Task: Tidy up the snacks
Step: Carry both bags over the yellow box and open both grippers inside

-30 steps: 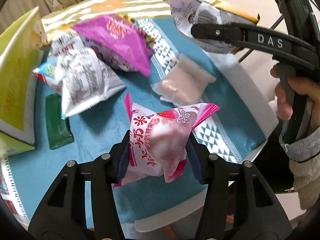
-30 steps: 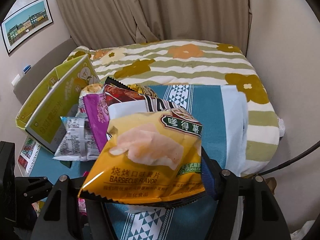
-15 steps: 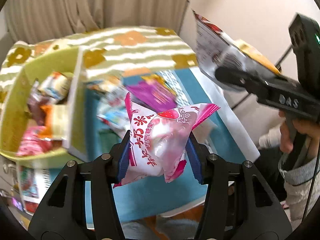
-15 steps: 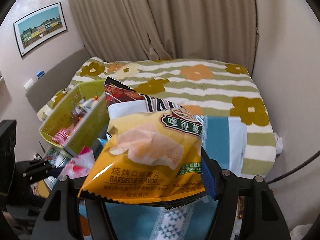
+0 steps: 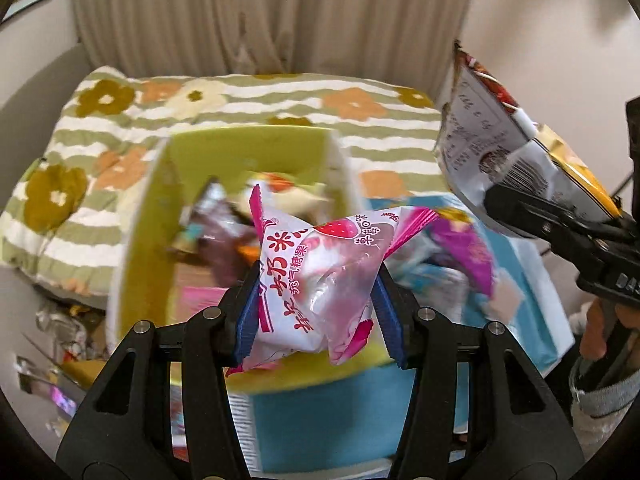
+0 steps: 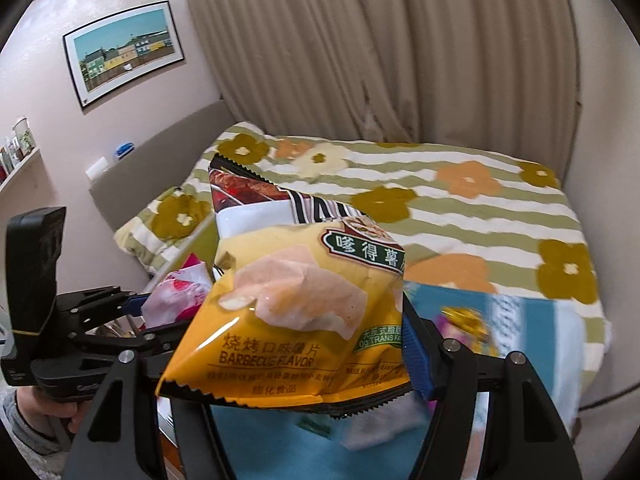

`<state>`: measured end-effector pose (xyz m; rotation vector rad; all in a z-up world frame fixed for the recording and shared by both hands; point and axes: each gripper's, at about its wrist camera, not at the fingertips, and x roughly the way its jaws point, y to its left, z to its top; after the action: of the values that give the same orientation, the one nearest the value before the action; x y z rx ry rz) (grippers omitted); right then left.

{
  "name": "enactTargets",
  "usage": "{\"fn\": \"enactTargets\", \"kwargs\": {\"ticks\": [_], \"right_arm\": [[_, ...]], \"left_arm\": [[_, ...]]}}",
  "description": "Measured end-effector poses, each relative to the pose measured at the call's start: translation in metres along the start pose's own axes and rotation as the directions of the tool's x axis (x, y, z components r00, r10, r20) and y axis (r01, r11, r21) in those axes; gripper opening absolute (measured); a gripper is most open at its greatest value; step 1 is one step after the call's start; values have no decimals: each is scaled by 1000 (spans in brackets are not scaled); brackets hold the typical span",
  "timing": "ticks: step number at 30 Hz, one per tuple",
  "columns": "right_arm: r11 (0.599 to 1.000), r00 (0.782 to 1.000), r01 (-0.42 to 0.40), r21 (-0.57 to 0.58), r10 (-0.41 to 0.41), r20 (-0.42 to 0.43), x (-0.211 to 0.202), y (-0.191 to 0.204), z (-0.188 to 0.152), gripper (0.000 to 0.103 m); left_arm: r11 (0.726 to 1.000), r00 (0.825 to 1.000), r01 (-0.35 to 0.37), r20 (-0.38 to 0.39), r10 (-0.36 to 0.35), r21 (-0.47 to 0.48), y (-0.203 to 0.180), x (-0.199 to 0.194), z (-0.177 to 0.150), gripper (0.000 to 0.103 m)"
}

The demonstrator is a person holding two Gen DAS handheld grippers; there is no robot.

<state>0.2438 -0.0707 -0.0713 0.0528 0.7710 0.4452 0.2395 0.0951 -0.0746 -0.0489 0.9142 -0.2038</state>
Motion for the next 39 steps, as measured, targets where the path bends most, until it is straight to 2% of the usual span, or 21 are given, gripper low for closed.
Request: {"fn": "enactTargets", "kwargs": {"ticks": [4, 7, 9, 10, 11, 12, 13, 16, 22, 27, 32, 33, 35, 36, 37, 39], "right_arm": [[999, 1000, -25, 26, 26, -16, 35, 32, 12, 63], [998, 999, -23, 55, 25, -39, 57, 49, 15, 63], [997, 998, -16, 74, 20, -54, 69, 58, 17, 63], [997, 998, -12, 82, 17, -58, 74, 60, 17, 63], [996, 998, -9, 88, 15, -60, 77, 62, 18, 63], [995, 998, -4, 98, 10, -62, 81, 64, 17, 63], [995, 998, 3, 104, 4, -67, 84, 65, 17, 63], [992, 996, 32, 124, -21, -89, 92, 66, 16, 63], [988, 990, 57, 144, -38, -133, 103, 70, 16, 63], [991, 986, 73, 116, -54, -156, 114, 76, 23, 63], [990, 984, 98, 100, -81, -156, 129, 78, 25, 66], [990, 984, 107, 95, -92, -156, 133, 78, 25, 69], [990, 986, 114, 87, -102, -132, 137, 78, 24, 83], [990, 988, 110, 85, -100, -114, 137, 78, 23, 96], [991, 990, 108, 83, -99, -102, 136, 78, 22, 103], [993, 995, 85, 77, -81, -58, 129, 78, 19, 103]], "left_arm": [[999, 999, -33, -21, 33, -1, 46, 14, 11, 48], [999, 998, -32, -49, 33, 11, 68, 29, 16, 48], [999, 997, -30, -71, 31, 16, 79, 40, 18, 52], [999, 997, -29, -77, 31, 22, 81, 44, 19, 56], [999, 996, -27, -83, 30, 33, 85, 49, 19, 72], [999, 997, -23, -77, 26, 40, 88, 51, 19, 94], [999, 997, -16, -68, 19, 41, 92, 53, 18, 102], [999, 998, 19, -62, -17, 28, 103, 54, 15, 103], [1000, 996, 3, -90, -5, -19, 125, 54, 1, 103], [998, 995, -5, -95, 0, -56, 133, 50, -6, 103], [997, 997, -38, -64, 34, -62, 134, 38, -2, 103], [997, 998, -37, -60, 33, -66, 134, 37, -2, 103], [997, 997, -43, -62, 39, -64, 134, 37, 0, 103], [997, 997, -50, -68, 46, -62, 133, 39, -1, 103], [996, 996, -55, -72, 50, -64, 132, 40, -1, 103], [996, 996, -52, -77, 47, -70, 131, 41, -3, 103]]}}
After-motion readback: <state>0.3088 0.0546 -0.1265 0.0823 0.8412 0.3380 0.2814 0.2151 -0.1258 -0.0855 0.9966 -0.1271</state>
